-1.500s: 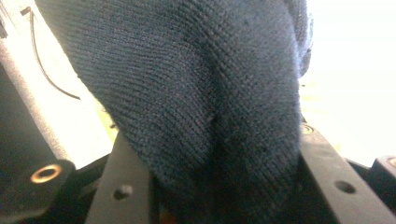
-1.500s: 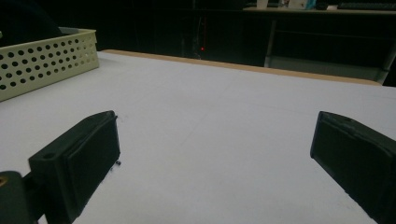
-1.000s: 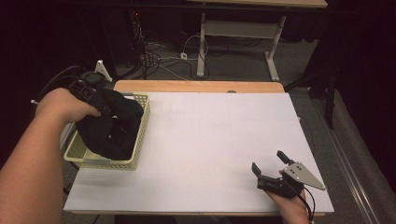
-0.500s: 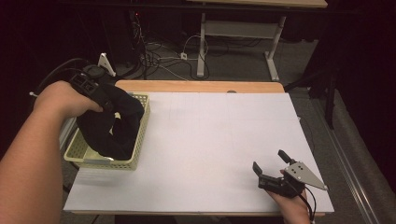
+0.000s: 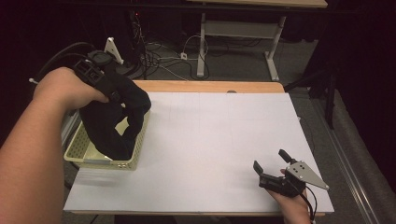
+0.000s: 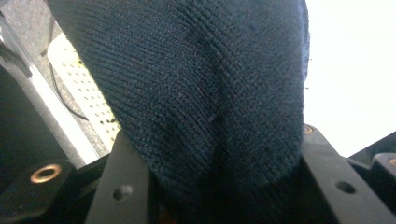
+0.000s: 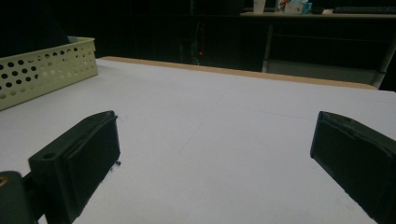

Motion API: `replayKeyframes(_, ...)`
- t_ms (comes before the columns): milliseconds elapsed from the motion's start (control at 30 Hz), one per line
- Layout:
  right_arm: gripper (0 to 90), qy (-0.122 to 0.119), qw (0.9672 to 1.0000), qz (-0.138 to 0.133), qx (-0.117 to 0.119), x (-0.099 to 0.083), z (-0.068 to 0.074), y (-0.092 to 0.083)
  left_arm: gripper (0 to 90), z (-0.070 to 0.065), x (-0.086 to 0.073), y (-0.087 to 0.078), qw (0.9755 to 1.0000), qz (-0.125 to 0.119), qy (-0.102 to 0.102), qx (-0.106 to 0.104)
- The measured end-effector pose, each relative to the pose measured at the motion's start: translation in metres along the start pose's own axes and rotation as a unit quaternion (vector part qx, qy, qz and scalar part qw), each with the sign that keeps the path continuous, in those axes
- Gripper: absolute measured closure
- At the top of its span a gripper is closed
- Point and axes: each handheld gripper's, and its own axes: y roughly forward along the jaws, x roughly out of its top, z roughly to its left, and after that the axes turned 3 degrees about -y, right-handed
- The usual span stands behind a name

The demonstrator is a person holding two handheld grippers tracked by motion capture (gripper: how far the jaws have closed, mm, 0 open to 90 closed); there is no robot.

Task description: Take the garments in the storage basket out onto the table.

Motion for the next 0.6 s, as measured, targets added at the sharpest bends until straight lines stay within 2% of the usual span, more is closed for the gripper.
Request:
replayKeyframes(233,1.9,0.002,1.0000,-0.002,-0.003,0.000,-0.002,-0.002,60.3,-0.028,0.017,-0.010,0.9996,-0.002,0.028,0.009)
replayKeyframes(267,1.9,0.002,1.0000,-0.003,-0.004,0.000,-0.002,-0.002,60.3,-0.033,0.021,-0.012,0.9991,-0.007,0.040,0.013)
replayKeyframes(400,1.9,0.004,1.0000,-0.005,-0.005,0.001,-0.003,-0.003,60.3,-0.050,0.032,-0.021,0.9982,-0.015,0.056,0.014)
replayKeyframes(500,2.0,0.004,1.0000,-0.007,-0.004,0.001,-0.003,-0.004,60.4,-0.064,0.040,-0.026,0.9980,-0.013,0.059,0.016)
replayKeyframes(600,1.9,0.004,1.0000,-0.007,-0.005,0.002,-0.003,-0.005,60.3,-0.080,0.050,-0.028,0.9966,-0.013,0.078,0.021)
